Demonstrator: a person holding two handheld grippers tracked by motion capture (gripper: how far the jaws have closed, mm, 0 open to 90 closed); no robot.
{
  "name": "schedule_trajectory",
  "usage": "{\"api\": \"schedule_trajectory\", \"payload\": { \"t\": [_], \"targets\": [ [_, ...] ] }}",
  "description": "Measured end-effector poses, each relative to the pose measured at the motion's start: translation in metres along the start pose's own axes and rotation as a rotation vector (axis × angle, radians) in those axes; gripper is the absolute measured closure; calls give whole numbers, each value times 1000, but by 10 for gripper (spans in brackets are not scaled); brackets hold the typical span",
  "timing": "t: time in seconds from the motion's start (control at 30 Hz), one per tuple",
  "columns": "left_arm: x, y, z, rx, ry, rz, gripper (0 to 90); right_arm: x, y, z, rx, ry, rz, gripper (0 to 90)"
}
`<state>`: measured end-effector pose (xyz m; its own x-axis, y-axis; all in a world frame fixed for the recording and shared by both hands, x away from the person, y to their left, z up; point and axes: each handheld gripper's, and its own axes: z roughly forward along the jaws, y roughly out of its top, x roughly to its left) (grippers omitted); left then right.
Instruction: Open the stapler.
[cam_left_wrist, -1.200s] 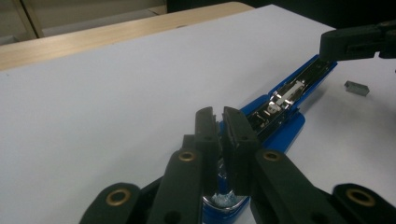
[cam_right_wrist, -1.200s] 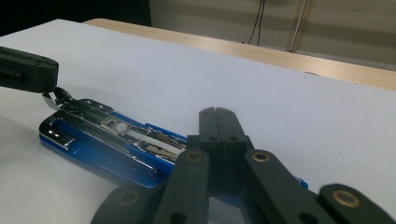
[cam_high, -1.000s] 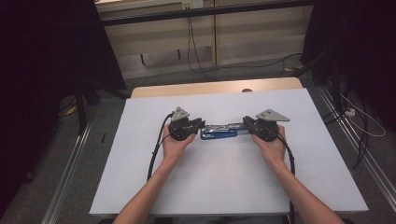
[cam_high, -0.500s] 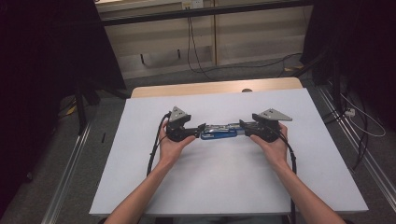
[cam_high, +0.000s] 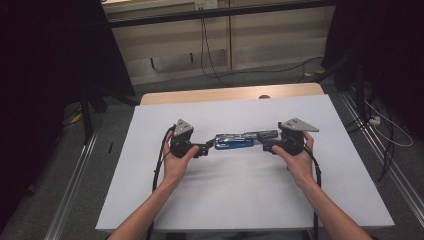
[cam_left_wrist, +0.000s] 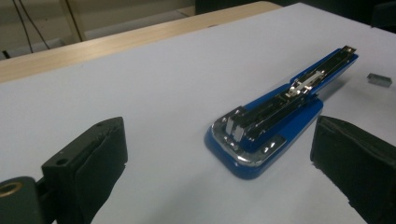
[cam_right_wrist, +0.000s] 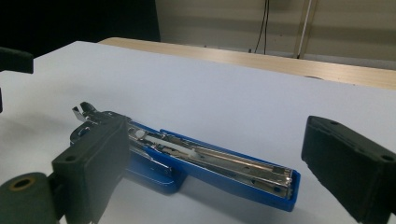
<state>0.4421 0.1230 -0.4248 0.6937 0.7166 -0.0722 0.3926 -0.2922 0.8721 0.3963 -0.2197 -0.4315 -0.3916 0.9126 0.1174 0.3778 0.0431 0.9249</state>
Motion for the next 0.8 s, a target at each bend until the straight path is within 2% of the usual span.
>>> {"api": "schedule_trajectory", "payload": {
  "t": [0.1, 0.23, 0.4, 0.5, 0.6, 0.77, 0.8],
  "targets": [
    [1, -3, -7, -18, -19, -6, 46, -2, 1, -3, -5, -1, -3, 73],
    [-1, -8, -15, -10, -11, -3, 47, -3, 3, -6, -18, -10, -4, 79],
    [2, -13, -28, -5, 8, -17, 47, -6, 1, -13, 2, -16, -14, 80],
    [4, -14, -35, -14, 19, -10, 47, -9, 0, -19, 4, -29, -23, 80],
    [6, -16, -41, -23, 10, -13, 47, -12, -3, -25, 5, -38, -29, 81],
    [2, -19, -50, -40, 19, 18, 46, -18, -12, -35, -3, -50, -22, 85],
    [2, -19, -52, -28, 24, 27, 46, -18, -13, -37, -4, -50, -14, 85]
  ]
}}
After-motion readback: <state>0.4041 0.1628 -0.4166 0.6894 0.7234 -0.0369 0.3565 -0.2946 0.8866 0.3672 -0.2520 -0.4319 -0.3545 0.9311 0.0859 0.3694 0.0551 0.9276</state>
